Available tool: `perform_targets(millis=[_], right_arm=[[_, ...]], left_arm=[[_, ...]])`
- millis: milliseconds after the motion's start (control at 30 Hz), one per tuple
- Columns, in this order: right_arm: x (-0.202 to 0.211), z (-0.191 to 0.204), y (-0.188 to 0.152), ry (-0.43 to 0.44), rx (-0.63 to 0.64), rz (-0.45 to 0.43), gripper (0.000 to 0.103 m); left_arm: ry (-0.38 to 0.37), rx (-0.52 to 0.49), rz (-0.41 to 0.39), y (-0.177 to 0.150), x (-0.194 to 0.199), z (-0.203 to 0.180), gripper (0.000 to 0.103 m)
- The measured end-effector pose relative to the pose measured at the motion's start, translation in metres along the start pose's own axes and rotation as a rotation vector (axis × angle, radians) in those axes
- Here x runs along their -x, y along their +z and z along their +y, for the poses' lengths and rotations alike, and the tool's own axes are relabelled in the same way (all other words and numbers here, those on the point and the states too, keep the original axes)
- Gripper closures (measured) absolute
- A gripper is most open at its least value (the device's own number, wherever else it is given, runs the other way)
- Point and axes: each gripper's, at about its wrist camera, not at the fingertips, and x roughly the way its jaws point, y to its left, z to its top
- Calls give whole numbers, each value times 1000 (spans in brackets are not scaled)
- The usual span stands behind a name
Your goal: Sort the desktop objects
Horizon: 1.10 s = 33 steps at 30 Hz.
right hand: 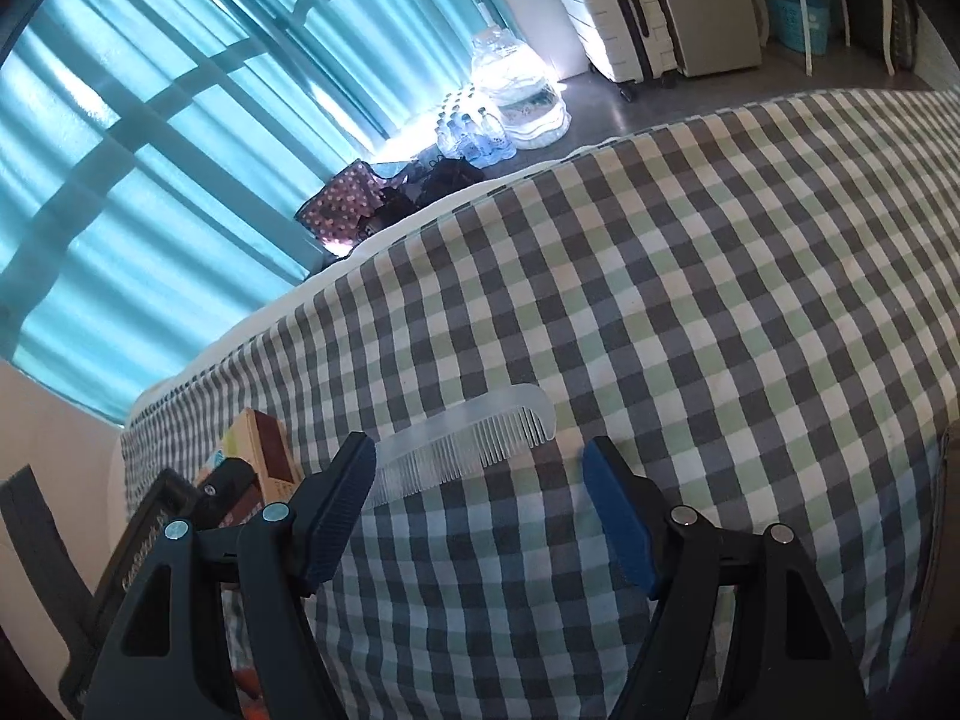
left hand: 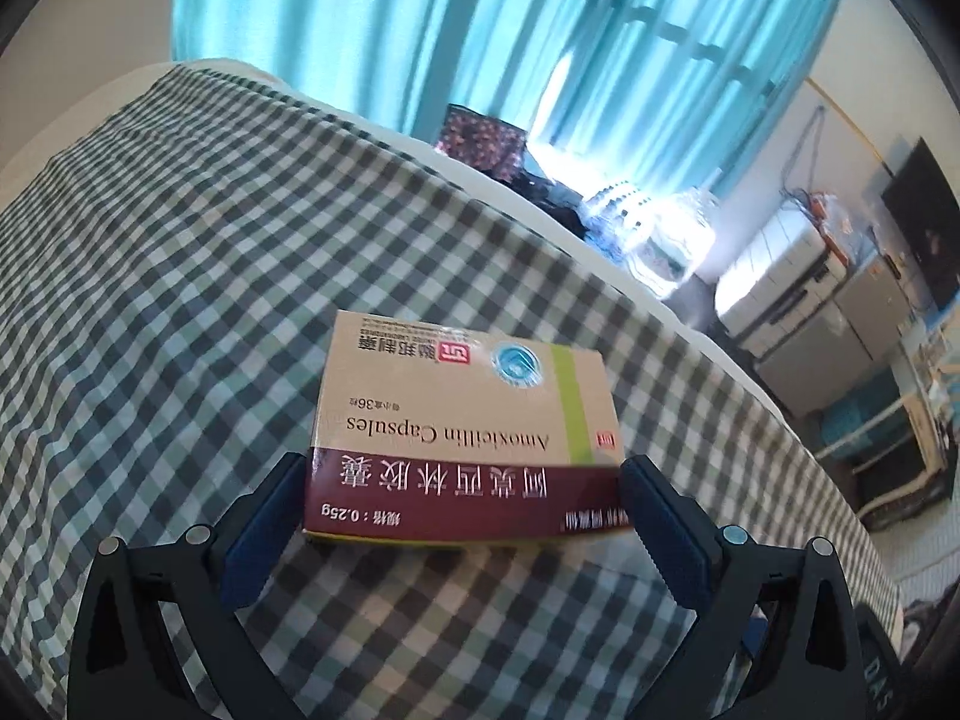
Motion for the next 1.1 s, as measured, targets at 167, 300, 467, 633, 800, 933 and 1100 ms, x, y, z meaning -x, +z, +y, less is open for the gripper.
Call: perform_targets(millis=[167,300,467,633,800,933,1100], right_arm=[[3,-6,1,10,-27,21,32],[5,-7,3,22,-10,36,32],[4,-9,8,21,13,48,32],[3,-1,7,-7,88,36,32],[-1,7,11,-51,174,-18,32],[-12,14,15,-24,239,12,28],[-4,38,-18,53,362,209,28]], left_arm=[[-60,-116,-5,-6,-3,-10,0],[-109,-188,16,2,-5,8,0],[-60,-359,22,15,-2,40,0],[7,-495,188,19,-6,70,0],[-11,-593,158,7,10,86,0],[-58,-616,125,4,23,89,0],[-91,-754,56,-4,38,61,0]])
